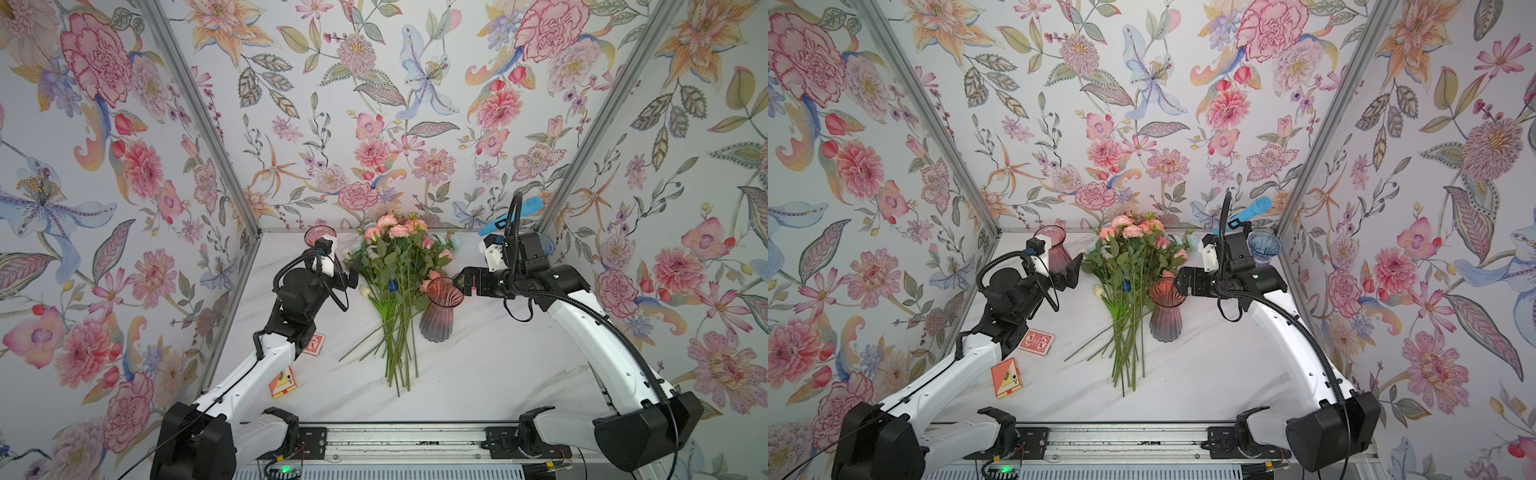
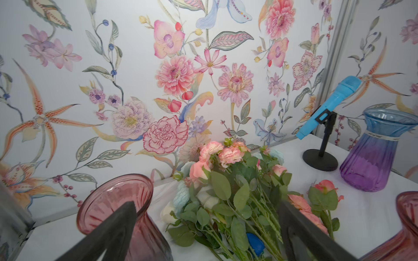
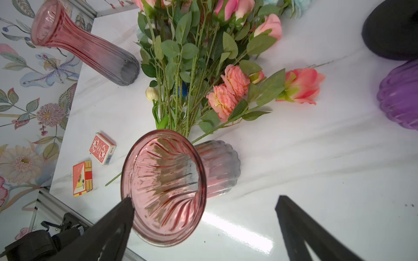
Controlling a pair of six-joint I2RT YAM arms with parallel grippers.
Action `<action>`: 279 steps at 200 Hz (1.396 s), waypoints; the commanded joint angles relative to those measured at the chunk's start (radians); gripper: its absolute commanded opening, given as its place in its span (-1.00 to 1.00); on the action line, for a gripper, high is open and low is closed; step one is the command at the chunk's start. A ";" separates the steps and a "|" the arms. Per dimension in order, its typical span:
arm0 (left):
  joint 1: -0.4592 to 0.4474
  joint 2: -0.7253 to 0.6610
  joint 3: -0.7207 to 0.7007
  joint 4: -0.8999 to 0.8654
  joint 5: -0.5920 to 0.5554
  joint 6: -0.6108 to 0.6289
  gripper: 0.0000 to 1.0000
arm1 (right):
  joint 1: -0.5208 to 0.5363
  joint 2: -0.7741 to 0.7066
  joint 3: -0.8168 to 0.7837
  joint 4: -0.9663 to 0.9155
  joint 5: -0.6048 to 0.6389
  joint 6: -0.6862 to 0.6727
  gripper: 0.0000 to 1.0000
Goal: Place the pink flowers into the vase
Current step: Move the vase to the center of the board.
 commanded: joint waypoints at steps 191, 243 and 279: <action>-0.067 -0.055 0.045 -0.098 0.057 0.034 1.00 | 0.120 0.313 0.195 -0.095 0.134 -0.063 0.23; -0.073 -0.062 0.030 -0.079 0.053 0.038 1.00 | 0.139 0.314 0.186 -0.094 0.155 -0.062 -0.19; -0.079 -0.058 0.031 -0.078 0.054 0.039 1.00 | 0.147 0.271 0.158 -0.094 0.165 -0.062 -0.37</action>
